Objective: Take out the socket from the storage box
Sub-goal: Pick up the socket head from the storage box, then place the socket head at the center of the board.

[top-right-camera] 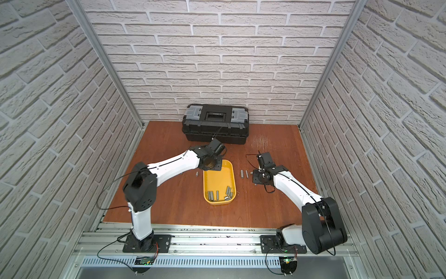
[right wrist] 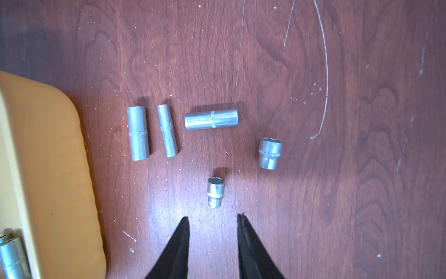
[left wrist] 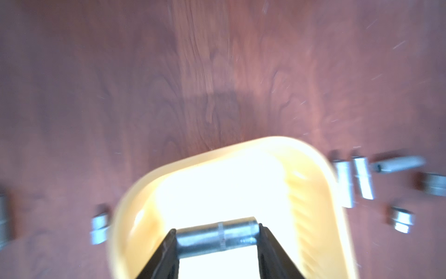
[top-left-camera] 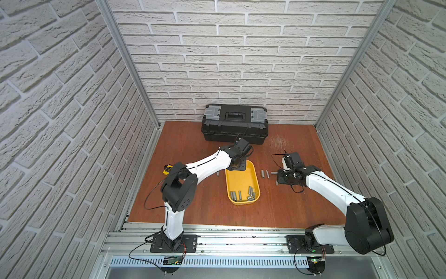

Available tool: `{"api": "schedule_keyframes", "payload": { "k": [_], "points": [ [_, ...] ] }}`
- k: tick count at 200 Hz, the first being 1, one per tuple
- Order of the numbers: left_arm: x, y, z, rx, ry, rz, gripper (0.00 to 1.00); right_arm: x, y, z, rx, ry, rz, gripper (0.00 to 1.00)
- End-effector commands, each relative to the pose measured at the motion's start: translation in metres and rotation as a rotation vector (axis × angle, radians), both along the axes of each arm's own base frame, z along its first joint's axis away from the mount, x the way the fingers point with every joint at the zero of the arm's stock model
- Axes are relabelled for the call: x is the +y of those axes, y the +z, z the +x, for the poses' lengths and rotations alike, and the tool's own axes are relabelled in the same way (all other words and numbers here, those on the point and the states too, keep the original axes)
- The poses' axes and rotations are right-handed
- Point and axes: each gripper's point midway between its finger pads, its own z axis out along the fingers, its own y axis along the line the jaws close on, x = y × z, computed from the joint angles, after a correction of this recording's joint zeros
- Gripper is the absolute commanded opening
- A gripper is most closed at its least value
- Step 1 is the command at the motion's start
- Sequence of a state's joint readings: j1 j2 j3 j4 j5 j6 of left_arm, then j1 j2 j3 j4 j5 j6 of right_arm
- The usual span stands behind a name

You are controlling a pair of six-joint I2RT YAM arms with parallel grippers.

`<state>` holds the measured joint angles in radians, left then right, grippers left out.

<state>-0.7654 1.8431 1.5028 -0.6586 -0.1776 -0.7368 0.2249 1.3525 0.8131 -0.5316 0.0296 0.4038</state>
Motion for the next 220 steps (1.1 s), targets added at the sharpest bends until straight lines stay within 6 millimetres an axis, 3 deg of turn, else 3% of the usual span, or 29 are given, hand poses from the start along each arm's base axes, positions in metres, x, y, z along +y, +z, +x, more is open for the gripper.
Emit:
{"api": "schedule_keyframes", "payload": {
  "k": [1,34,62,94,133,220],
  "points": [
    [0.043,0.023,0.003,-0.057,0.074,0.029,0.42,-0.001,0.000,0.002,-0.009,0.002,-0.001,0.35],
    [0.096,0.008,0.000,-0.018,0.179,0.059,0.42,0.001,-0.001,0.003,-0.006,0.005,0.011,0.35],
    [0.114,-0.023,0.000,0.056,0.208,0.058,0.42,0.000,-0.001,0.002,-0.007,0.006,0.008,0.35],
    [0.120,-0.058,0.005,0.130,0.217,0.100,0.41,0.000,0.000,0.001,-0.009,0.007,0.006,0.35],
    [0.126,-0.083,0.014,0.174,0.249,0.094,0.40,-0.003,0.001,-0.003,-0.012,0.006,-0.004,0.35],
    [0.132,-0.110,0.023,0.236,0.272,0.089,0.42,-0.003,-0.001,-0.004,-0.007,0.005,-0.002,0.35]
  ]
}}
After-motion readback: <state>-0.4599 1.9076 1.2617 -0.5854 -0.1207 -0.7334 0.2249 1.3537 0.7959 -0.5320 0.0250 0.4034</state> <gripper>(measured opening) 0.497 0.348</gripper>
